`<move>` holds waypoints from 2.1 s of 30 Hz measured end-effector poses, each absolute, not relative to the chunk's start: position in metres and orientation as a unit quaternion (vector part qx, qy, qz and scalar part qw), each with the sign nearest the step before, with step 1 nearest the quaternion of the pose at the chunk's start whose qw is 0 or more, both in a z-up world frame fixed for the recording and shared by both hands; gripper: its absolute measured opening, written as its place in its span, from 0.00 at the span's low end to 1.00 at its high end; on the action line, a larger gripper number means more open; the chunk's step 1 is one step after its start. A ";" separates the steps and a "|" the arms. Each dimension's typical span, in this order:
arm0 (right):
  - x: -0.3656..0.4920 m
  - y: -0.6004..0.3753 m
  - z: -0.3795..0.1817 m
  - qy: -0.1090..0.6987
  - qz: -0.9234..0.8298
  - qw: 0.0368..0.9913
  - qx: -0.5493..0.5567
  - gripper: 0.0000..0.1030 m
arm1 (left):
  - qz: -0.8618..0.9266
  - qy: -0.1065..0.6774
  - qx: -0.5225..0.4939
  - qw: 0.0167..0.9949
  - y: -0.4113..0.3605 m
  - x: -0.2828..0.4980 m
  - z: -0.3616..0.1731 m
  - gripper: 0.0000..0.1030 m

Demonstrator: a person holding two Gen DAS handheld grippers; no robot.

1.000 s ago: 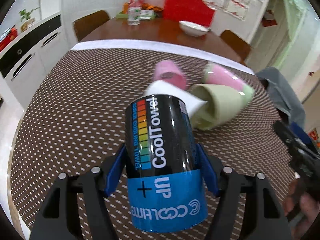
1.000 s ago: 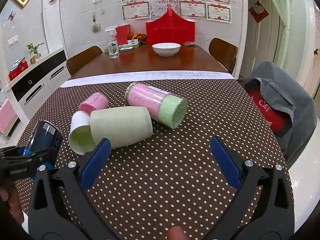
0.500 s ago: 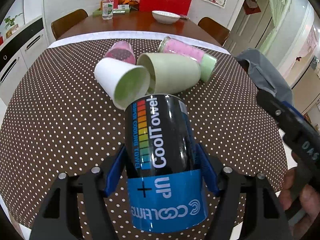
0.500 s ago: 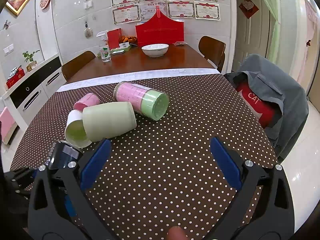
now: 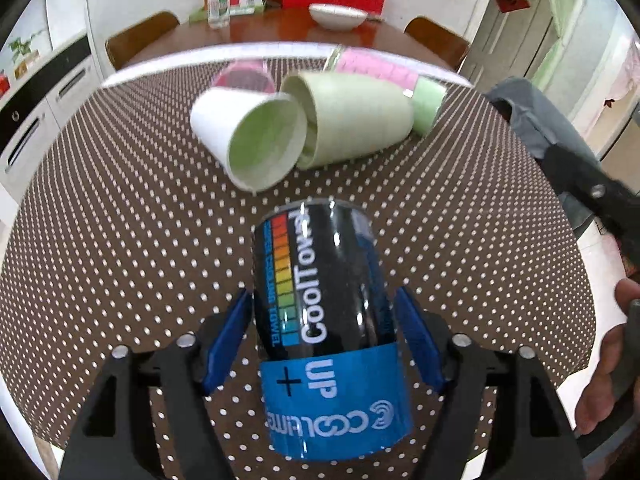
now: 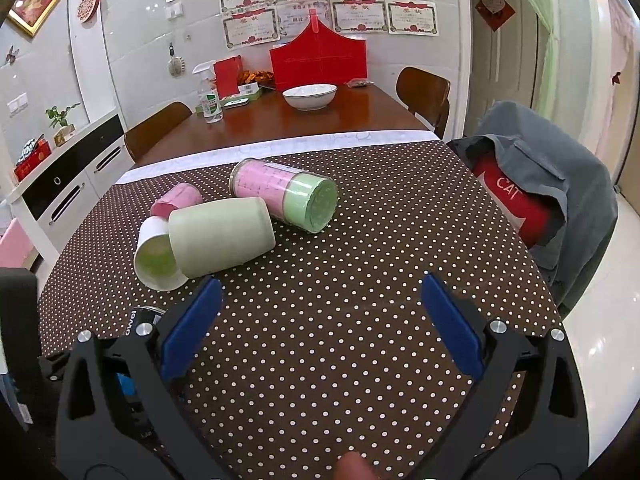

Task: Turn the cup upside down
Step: 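Lift the CoolTowel cup with the left gripper and carry it toward the right gripper, then close the right gripper on the CoolTowel cup while the left gripper opens and withdraws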

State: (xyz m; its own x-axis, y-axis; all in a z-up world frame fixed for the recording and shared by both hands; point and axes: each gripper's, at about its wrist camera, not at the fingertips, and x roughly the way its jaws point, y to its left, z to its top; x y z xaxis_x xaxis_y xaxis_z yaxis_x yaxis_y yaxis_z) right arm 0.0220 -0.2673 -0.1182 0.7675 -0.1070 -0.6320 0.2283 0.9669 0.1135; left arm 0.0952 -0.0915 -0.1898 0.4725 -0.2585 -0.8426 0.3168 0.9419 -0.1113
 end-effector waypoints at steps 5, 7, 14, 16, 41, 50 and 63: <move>0.022 -0.269 -0.117 0.333 -0.080 0.933 0.112 0.94 | -0.165 0.451 0.033 0.876 -0.083 0.086 -0.171 0.74; 0.023 -0.271 -0.116 0.336 -0.075 0.931 0.121 0.94 | -0.158 0.436 0.035 0.885 -0.076 0.082 -0.163 0.74; 0.024 -0.267 -0.110 0.340 -0.058 0.929 0.134 0.94 | -0.108 0.370 0.064 0.921 -0.049 0.070 -0.130 0.74; 0.023 -0.260 -0.106 0.337 -0.050 0.931 0.129 0.94 | -0.096 0.360 0.064 0.926 -0.042 0.071 -0.122 0.74; 0.034 -0.205 -0.096 0.403 0.034 0.908 0.107 0.94 | -0.045 0.289 0.061 0.954 0.010 0.050 -0.077 0.74; 0.047 -0.182 -0.113 0.468 0.041 0.878 0.098 0.94 | -0.036 0.309 0.046 0.949 0.035 0.056 -0.092 0.74; 0.071 -0.157 -0.132 0.510 0.039 0.856 0.073 0.94 | -0.030 0.338 0.017 0.940 0.066 0.068 -0.119 0.74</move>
State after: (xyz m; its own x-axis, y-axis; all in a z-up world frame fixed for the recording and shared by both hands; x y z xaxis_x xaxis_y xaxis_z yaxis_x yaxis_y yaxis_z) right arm 0.0713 -0.1568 -0.1319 0.4758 0.1415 -0.8681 0.0071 0.9863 0.1647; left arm 0.0677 0.0664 -0.1192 0.7694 -0.0448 -0.6372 0.0676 0.9976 0.0115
